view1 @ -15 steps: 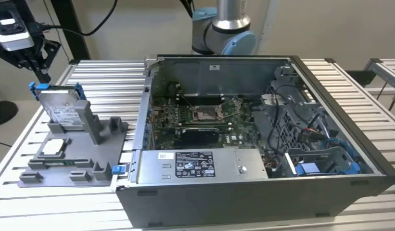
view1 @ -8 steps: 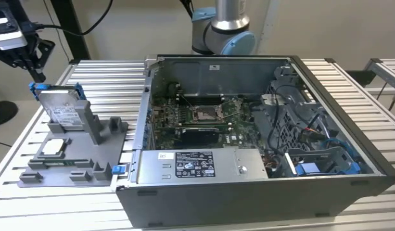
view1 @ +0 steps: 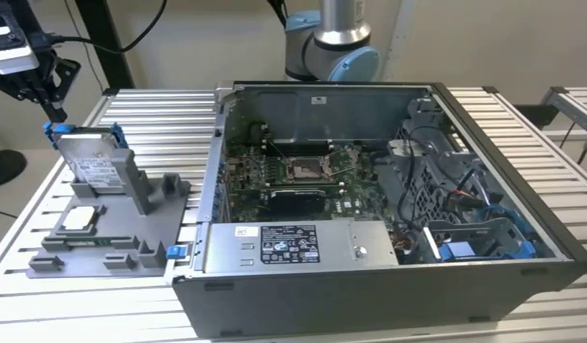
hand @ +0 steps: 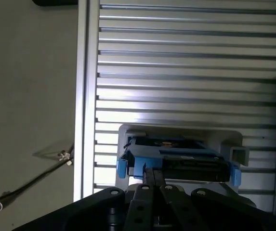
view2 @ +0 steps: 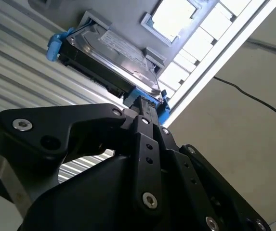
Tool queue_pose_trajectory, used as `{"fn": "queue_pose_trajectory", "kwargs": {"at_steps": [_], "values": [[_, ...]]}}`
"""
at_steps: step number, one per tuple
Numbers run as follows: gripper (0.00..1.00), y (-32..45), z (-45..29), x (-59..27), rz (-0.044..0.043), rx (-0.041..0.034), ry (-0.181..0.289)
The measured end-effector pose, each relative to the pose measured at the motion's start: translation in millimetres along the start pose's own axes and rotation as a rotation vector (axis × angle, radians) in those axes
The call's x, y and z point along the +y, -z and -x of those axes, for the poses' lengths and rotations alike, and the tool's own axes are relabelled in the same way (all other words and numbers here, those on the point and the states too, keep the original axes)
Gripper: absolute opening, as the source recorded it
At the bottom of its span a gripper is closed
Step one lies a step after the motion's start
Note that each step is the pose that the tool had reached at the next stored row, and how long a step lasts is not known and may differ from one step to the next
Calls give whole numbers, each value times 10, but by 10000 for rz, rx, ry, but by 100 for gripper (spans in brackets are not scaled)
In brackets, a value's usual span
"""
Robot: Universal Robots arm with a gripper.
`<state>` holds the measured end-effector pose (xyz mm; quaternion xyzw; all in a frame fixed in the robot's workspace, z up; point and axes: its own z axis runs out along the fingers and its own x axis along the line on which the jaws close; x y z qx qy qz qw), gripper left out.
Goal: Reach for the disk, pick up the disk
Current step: 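Reach for the disk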
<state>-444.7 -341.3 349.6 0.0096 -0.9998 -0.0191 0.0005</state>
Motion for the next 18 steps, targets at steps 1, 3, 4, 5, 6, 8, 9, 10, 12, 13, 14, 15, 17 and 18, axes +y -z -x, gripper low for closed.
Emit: {"fn": "queue_pose_trajectory", "kwargs": {"at_steps": [1,3,4,5,6,8,9,10,12,13,14,15,17,18], "values": [[0,0,0,0,0,0,0],[0,0,-1,0,0,0,-1],[0,0,-1,0,0,-1,0],[0,0,-1,0,0,-1,0],[0,0,-1,0,0,0,3],[0,0,-1,0,0,0,23],[0,0,-1,0,0,1,42],[0,0,-1,0,0,2,69],[0,0,-2,0,0,6,143],[0,0,-2,0,0,6,191],[0,-1,-1,0,0,8,245],[0,0,-2,0,0,11,304],[0,0,-2,0,0,16,446],[0,0,-1,0,0,19,526]]}}
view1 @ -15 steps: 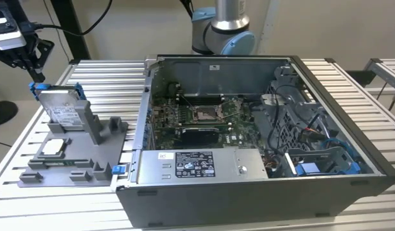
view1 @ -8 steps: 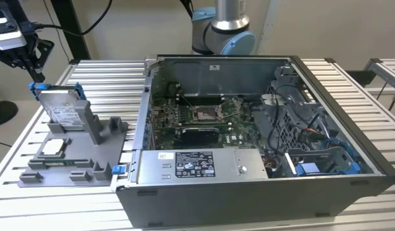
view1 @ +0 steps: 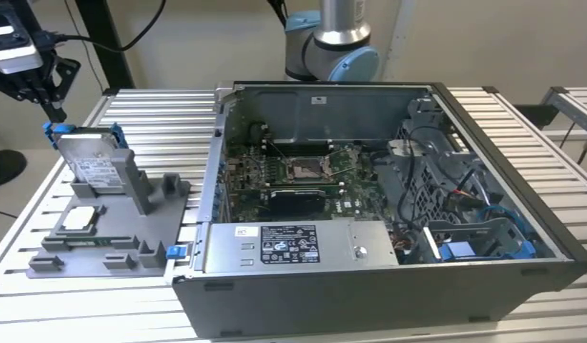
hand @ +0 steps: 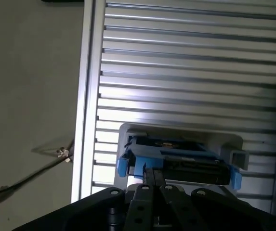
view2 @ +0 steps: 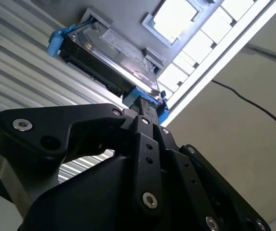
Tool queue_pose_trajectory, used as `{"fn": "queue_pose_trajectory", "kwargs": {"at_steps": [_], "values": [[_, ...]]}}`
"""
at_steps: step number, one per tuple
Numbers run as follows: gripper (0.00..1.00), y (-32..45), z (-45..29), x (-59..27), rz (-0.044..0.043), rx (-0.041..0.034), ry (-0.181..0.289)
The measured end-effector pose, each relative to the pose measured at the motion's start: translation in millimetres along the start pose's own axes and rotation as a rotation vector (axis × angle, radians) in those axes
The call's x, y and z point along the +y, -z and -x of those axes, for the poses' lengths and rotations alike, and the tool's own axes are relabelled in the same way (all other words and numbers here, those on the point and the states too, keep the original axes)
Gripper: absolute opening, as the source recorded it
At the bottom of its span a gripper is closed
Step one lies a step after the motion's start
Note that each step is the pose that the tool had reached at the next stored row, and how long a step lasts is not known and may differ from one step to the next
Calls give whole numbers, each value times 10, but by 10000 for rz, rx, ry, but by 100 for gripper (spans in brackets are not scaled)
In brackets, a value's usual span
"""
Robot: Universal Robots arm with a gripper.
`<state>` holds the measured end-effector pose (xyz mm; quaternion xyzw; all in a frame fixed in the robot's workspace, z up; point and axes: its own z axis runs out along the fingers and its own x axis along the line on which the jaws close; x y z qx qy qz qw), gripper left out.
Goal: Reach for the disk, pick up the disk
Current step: 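Reach for the disk, then pick up the disk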
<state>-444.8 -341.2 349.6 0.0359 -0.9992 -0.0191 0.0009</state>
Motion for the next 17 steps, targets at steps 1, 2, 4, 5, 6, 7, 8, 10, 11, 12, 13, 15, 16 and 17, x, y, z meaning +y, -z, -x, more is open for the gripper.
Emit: {"fn": "queue_pose_trajectory", "kwargs": {"at_steps": [1,2,4,5,6,7,8,10,11,12,13,15,16,17], "values": [[0,0,0,0,0,3,81],[0,0,0,0,0,6,156],[0,0,0,0,-1,11,289],[0,0,0,0,0,12,314],[0,0,0,0,0,13,339],[0,0,0,0,-1,14,363],[0,0,0,0,0,15,388],[0,0,0,0,-1,17,438],[0,0,0,0,0,18,463],[0,0,0,0,0,19,488],[0,1,0,0,-1,21,513],[0,1,0,0,-1,23,562],[0,1,0,0,-1,23,589],[0,1,0,0,-1,24,614]]}}
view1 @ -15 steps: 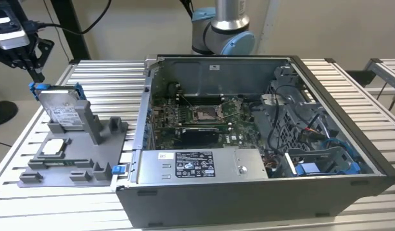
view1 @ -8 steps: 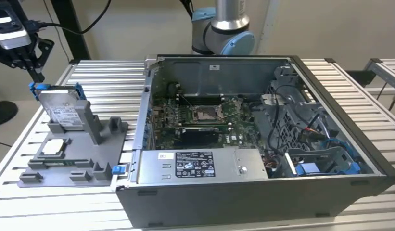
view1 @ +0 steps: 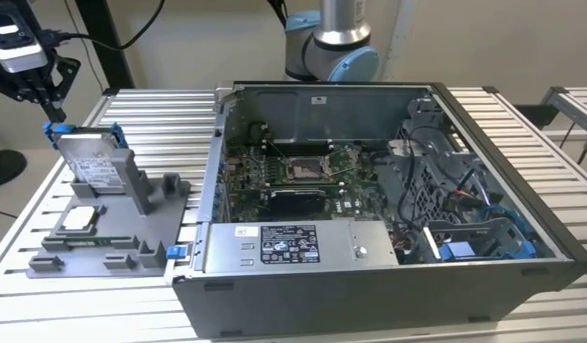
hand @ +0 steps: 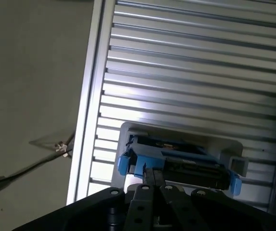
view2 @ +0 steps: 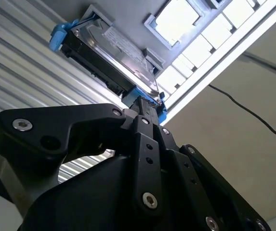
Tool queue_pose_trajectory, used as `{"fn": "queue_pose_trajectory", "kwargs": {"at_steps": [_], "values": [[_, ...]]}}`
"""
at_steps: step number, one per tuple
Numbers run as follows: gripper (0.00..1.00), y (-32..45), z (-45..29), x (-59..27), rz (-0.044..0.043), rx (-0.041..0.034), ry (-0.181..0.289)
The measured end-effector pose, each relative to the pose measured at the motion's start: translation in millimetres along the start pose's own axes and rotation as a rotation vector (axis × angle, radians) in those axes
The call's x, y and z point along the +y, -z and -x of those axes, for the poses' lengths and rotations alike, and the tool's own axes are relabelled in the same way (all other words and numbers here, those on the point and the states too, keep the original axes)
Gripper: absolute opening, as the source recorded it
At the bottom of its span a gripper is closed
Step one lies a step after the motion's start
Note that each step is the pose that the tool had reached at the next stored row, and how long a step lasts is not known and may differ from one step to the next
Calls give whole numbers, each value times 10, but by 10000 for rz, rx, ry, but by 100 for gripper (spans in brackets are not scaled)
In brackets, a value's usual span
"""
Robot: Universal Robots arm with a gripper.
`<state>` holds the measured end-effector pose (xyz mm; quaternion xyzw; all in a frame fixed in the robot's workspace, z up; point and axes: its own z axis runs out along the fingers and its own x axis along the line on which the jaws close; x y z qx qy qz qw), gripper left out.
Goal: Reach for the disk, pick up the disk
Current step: 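Pick up the disk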
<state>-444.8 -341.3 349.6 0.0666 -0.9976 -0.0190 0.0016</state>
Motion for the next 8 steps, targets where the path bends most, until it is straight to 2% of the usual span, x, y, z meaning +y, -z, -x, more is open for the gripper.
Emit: {"fn": "queue_pose_trajectory", "kwargs": {"at_steps": [8], "values": [[0,-1,0,0,0,8,240]]}}
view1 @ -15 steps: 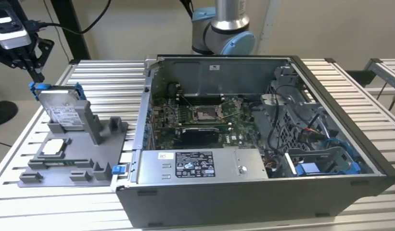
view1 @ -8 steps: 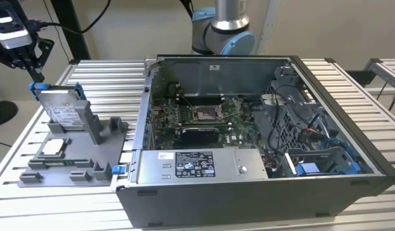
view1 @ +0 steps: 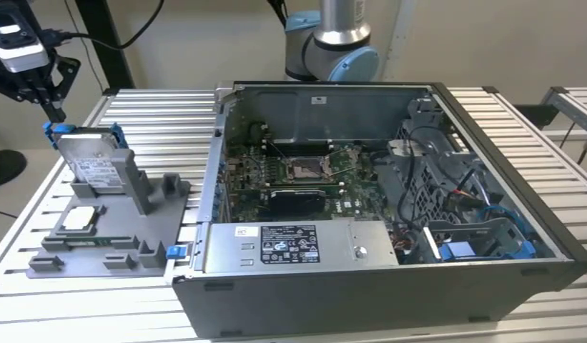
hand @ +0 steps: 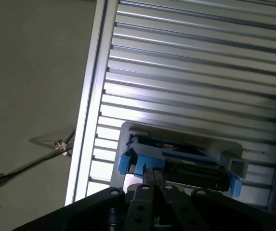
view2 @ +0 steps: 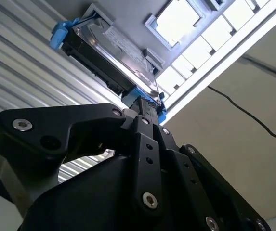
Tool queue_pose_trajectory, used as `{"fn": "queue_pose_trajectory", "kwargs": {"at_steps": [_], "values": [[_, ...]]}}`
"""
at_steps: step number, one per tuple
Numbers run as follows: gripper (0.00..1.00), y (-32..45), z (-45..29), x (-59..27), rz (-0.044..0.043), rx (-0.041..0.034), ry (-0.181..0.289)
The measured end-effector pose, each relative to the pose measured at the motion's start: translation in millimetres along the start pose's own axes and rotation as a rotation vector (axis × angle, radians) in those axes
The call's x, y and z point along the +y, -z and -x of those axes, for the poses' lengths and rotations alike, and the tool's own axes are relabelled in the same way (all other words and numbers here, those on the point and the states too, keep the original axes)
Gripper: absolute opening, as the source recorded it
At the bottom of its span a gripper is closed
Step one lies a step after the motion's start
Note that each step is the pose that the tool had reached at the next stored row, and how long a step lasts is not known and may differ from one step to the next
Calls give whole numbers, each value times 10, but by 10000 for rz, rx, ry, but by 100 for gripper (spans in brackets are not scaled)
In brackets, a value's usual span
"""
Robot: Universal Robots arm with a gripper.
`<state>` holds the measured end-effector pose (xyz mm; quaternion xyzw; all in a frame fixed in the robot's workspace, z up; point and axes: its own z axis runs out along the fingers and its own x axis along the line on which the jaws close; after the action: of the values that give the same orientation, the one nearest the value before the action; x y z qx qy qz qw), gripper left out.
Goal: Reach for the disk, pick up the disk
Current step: 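Pick up the disk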
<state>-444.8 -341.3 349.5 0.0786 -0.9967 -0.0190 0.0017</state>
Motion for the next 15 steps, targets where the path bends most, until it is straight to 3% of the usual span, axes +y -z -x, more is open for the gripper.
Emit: {"fn": "queue_pose_trajectory", "kwargs": {"at_steps": [15], "values": [[0,0,0,0,-1,27,715]]}}
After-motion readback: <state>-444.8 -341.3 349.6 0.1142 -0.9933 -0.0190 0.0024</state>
